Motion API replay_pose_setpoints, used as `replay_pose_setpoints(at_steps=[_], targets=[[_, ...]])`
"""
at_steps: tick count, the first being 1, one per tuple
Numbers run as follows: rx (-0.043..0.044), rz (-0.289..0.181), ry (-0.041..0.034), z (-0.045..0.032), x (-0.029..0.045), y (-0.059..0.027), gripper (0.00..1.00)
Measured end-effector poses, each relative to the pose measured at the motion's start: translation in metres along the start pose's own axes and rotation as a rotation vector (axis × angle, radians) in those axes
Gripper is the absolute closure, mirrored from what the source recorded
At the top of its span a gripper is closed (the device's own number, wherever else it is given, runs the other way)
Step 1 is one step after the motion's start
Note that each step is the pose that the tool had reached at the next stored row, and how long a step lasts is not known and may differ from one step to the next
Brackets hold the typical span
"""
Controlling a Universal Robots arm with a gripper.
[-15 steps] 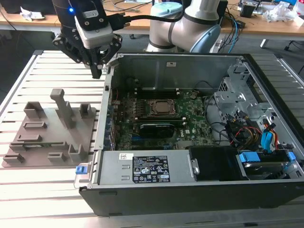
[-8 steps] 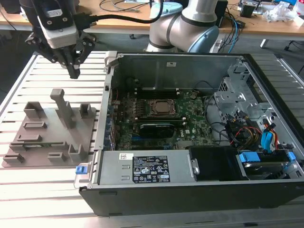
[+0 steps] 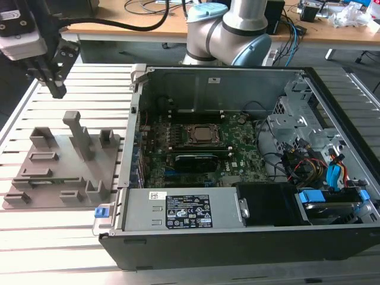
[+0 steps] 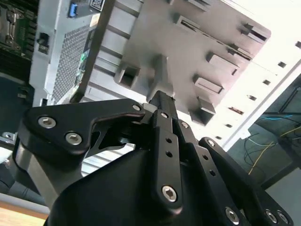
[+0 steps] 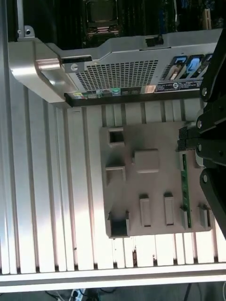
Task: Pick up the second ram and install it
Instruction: 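Reach for the second ram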
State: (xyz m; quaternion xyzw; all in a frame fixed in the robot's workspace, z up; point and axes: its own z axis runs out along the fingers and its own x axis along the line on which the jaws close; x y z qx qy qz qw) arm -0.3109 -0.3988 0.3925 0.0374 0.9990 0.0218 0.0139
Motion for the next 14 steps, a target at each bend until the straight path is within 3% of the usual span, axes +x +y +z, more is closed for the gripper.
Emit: replay_pose_setpoints(at_steps=[4,6,9,14], targets=[[0.0001,0.000,-0.0005,-0.0006,0.0252,-0.0019,0.89],[0.0000,0.000,-0.0006,-0.0007,0.0319,-0.0024,0.89],[0.0001,0.000,-0.0010,-0.0013,0.0553,-0.0041,0.89],[0.0001,0.000,-0.0015,-0.0019,0.0840,-0.0063,0.89]])
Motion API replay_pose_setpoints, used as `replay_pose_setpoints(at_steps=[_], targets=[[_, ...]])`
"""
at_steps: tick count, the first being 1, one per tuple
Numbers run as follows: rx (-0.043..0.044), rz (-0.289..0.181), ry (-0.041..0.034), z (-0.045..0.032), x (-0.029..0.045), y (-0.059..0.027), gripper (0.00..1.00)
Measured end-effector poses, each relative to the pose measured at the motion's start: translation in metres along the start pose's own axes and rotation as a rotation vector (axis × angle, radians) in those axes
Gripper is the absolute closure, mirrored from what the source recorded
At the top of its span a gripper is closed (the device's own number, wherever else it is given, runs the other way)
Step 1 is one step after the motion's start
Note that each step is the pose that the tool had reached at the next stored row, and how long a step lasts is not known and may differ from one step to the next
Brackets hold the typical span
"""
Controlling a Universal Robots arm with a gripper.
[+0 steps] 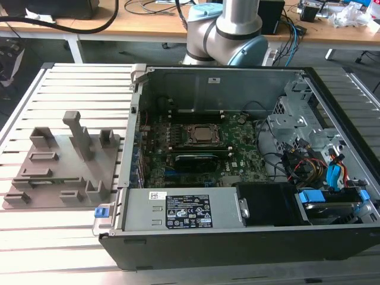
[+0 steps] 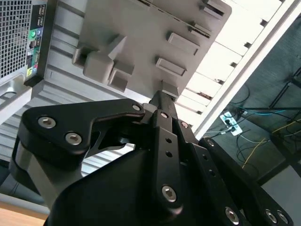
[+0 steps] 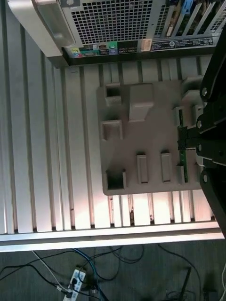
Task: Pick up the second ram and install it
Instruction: 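Reach for the second ram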
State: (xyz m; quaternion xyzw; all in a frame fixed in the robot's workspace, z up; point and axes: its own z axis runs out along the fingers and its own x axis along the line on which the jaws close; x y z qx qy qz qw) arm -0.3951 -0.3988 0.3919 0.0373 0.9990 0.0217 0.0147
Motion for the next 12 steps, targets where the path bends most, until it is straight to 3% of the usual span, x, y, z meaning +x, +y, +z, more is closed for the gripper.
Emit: replay_pose_setpoints(at_steps=[2,4,8,12], targets=[[0.0000,0.000,-0.0002,-0.0002,0.0077,-0.0006,0.89],[0.0000,0.000,-0.0005,-0.0006,0.0224,-0.0016,0.89],[0.0000,0.000,-0.0005,-0.0008,0.0336,-0.0025,0.89],[0.0001,0.000,-0.0006,-0.0010,0.0495,-0.0037,0.89]])
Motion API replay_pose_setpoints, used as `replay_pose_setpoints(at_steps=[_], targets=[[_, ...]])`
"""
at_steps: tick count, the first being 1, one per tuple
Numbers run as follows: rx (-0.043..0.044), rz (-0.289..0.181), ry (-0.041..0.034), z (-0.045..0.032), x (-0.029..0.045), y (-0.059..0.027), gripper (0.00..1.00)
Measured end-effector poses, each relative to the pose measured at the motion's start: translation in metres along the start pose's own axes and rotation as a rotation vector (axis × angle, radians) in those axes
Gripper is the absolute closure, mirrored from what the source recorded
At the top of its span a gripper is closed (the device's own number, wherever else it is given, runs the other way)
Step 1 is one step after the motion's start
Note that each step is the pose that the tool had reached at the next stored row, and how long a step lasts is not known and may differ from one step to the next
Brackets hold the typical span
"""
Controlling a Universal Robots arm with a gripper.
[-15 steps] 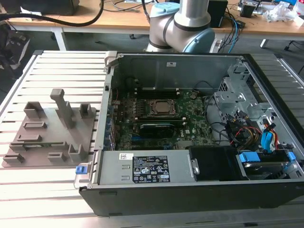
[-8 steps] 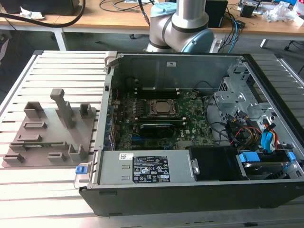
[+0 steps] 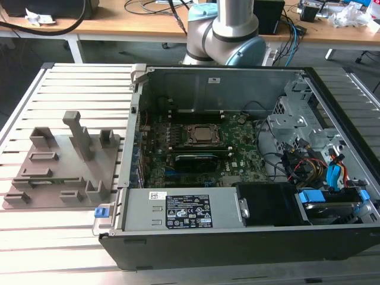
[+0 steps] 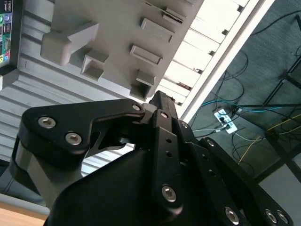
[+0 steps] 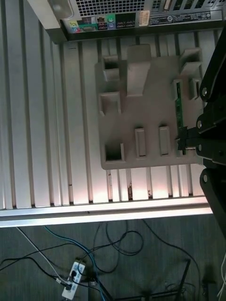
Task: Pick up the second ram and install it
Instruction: 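Reach for the second ram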
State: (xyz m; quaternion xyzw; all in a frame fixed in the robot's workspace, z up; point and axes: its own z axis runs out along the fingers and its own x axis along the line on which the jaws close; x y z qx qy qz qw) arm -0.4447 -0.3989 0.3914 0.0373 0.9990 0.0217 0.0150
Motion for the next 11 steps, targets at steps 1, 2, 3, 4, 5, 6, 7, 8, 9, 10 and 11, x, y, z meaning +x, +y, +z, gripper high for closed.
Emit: replay_pose_setpoints(at_steps=[1,2,3,4,5,6,7,8,9,10,11], targets=[[0.0001,0.000,0.0001,-0.0001,0.0055,-0.0004,0.89],[-0.0001,0.000,0.0000,-0.0001,0.0101,-0.0007,0.89],[0.0000,0.000,0.0000,-0.0001,0.0119,-0.0009,0.89],[0.0000,0.000,0.0000,-0.0002,0.0119,-0.0009,0.89],[0.0001,0.000,0.0001,-0.0002,0.0120,-0.0009,0.89],[0.0000,0.000,0.0000,-0.0002,0.0120,-0.0009,0.89],[0.0004,0.000,0.0000,-0.0001,0.0110,-0.0008,0.89],[0.0016,0.000,0.0002,0.0002,0.0068,-0.0005,0.89],[0.0023,0.000,0.0010,0.0009,-0.0011,0.0001,0.89],[0.0034,0.000,0.0013,0.0013,-0.0053,0.0004,0.89],[0.0064,0.000,0.0013,0.0018,-0.0108,0.0008,0.89]])
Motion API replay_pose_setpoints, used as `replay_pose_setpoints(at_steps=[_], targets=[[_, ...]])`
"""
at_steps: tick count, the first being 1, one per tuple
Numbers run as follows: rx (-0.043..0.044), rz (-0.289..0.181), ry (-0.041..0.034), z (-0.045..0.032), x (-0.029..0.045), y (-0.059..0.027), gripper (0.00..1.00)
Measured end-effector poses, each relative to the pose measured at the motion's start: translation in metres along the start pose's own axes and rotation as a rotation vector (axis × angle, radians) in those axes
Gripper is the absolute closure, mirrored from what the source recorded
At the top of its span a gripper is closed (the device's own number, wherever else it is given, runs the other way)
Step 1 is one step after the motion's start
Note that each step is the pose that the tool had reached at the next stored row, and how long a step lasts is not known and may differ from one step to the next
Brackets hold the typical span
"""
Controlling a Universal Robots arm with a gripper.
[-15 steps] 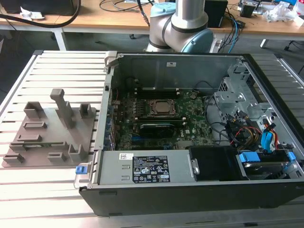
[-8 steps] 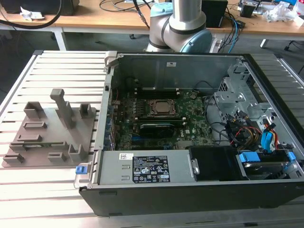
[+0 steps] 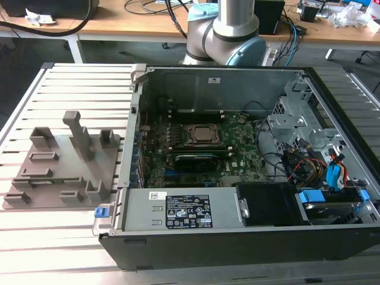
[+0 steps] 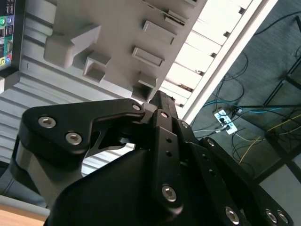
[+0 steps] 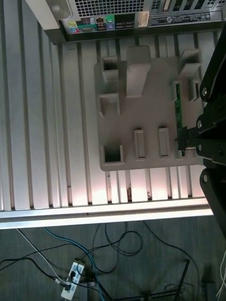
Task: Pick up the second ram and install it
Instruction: 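Reach for the second ram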
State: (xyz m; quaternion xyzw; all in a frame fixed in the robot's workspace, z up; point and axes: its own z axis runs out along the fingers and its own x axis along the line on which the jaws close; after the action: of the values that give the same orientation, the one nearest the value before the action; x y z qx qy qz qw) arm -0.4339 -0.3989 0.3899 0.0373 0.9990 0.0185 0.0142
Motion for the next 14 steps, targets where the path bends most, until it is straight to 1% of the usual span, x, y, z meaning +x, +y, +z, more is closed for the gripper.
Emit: replay_pose_setpoints(at_steps=[1,3,6,7,8,10,14], targets=[[0.0021,0.000,0.0000,0.0004,-0.0033,0.0002,0.89],[0.0090,0.000,0.0003,0.0016,-0.0129,0.0009,0.89],[0.0166,0.000,0.0003,0.0027,-0.0220,0.0016,0.89],[0.0179,0.000,0.0002,0.0030,-0.0241,0.0017,0.89],[0.0200,0.000,0.0004,0.0036,-0.0296,0.0021,0.89],[0.0212,-0.001,0.0007,0.0047,-0.0395,0.0028,0.89],[0.0215,-0.001,0.0021,0.0064,-0.0643,0.0046,0.89]])
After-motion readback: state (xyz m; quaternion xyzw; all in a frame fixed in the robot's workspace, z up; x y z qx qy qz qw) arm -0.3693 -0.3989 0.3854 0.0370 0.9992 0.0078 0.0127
